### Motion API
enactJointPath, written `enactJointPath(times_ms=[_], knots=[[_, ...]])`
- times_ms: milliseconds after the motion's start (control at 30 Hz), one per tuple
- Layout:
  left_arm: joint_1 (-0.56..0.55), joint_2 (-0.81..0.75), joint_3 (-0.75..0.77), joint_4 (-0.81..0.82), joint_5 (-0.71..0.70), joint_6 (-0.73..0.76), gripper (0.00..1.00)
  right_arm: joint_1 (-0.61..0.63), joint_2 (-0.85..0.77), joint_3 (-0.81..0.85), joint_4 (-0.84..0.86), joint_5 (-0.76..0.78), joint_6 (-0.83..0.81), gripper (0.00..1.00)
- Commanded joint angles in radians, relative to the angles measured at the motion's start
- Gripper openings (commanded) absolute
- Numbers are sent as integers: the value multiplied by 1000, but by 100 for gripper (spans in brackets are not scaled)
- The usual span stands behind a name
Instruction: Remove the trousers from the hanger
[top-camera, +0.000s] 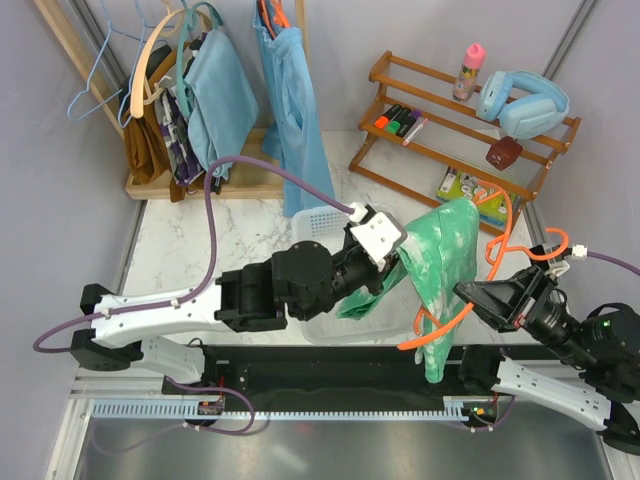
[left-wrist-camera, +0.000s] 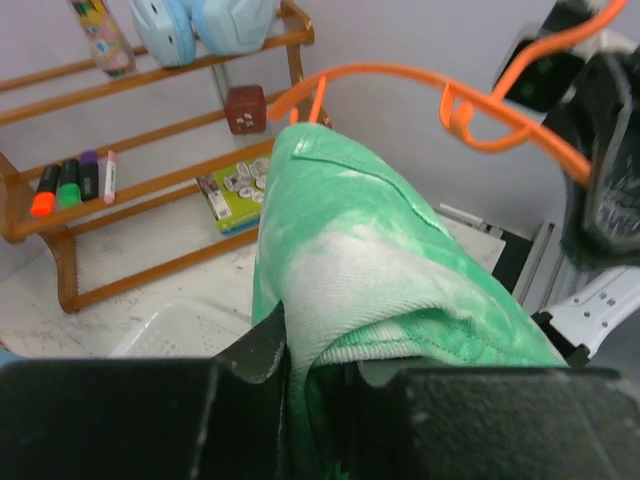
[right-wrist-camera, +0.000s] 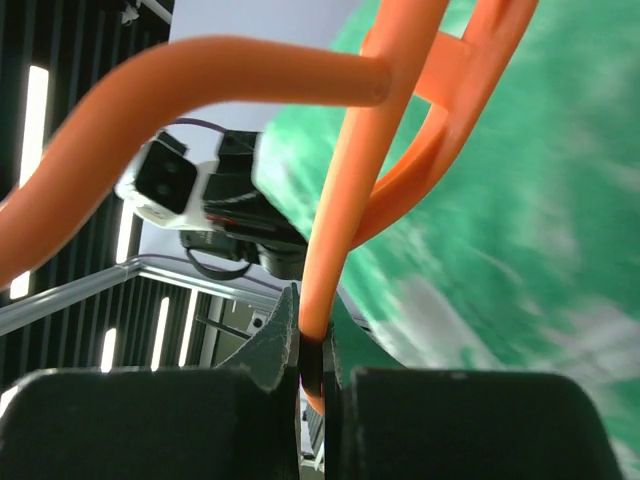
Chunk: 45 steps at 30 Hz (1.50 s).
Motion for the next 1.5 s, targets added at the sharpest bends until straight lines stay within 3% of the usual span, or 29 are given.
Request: enactJointPath(times_ms=[0,533,733,933,1033,1267,1467], knots=[[16,-29,183,171,-50,77,2,1,-32,-27,-51,9,-14,0],[18,14,398,175,-73,248,2,1,-55,-83,-165,49,-28,0],[19,-35,377,169,-163,386,2,0,-5,-32,-322,113,-95,0],[35,-159,314,157,-212,429,2,0,63,-17,-415,161,-139,0],[35,-215,262,151,-249,430,2,0,86,-14,-429,169,-152,0],[36,-362,-83,180,-310,347,2,1,87,5,-404,141,-153,0],[58,-456,-293,224,-361,239,2,1,110,45,-375,106,-161,0]])
